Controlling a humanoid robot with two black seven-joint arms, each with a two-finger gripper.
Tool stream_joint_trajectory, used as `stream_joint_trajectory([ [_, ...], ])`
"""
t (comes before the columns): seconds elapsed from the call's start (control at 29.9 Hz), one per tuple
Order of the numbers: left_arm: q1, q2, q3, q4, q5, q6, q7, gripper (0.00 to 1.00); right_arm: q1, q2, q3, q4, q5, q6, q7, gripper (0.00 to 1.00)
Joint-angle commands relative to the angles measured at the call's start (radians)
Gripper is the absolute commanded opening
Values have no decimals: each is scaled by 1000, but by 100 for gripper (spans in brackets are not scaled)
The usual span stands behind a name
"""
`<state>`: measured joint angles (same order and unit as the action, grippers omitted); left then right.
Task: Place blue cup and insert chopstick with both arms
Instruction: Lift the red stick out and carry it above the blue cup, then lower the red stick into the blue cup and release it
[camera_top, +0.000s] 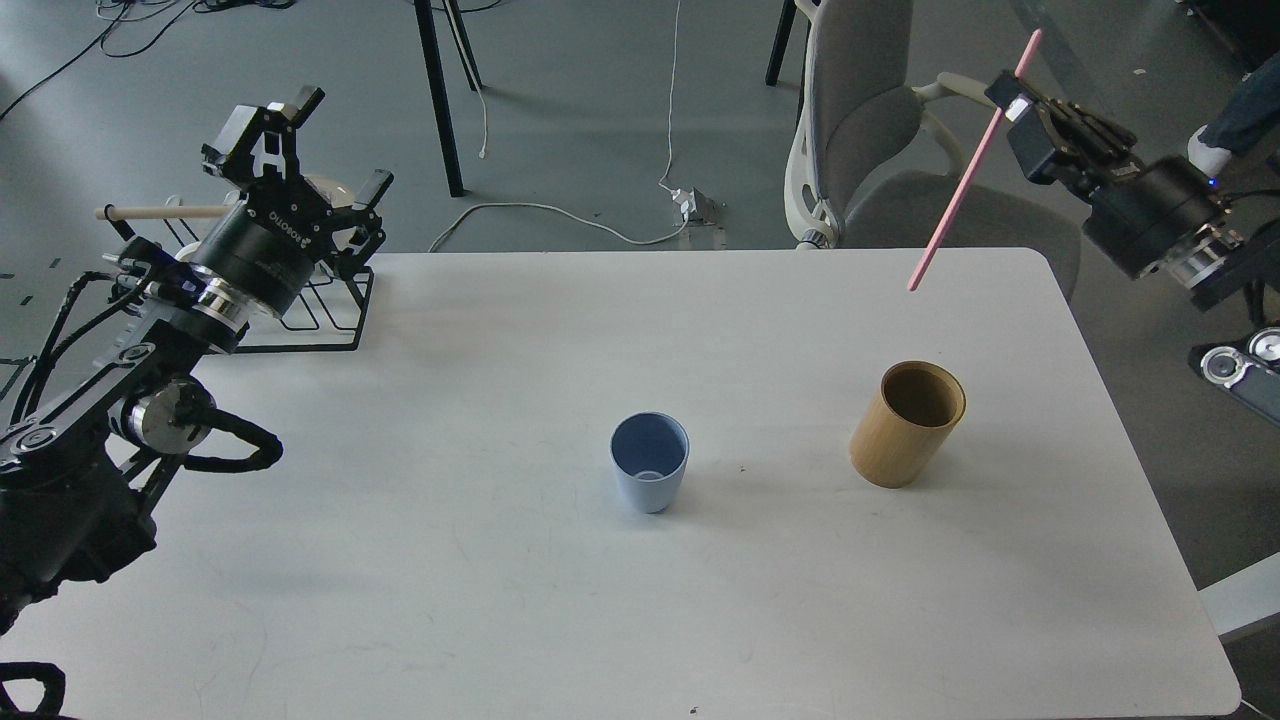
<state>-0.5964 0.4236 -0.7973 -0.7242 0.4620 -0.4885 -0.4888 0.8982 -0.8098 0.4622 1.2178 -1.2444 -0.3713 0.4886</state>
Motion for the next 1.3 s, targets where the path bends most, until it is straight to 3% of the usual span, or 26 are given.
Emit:
stream_joint_trajectory([
  [0.0,15,-57,26,133,3,0,0,99,76,160,-42,-10,16,2,0,0],
  [0.23,17,-91,61,207,-5,0,0,99,153,545,-261,-266,-147,-81,0,0],
  [0.37,15,-91,61,207,-6,0,0,99,154,647,-333,-310,-210,-107,0,0],
  [1.27,15,-114,63,232,-8,0,0,99,142,571,-448,-247,-268,-103,0,0],
])
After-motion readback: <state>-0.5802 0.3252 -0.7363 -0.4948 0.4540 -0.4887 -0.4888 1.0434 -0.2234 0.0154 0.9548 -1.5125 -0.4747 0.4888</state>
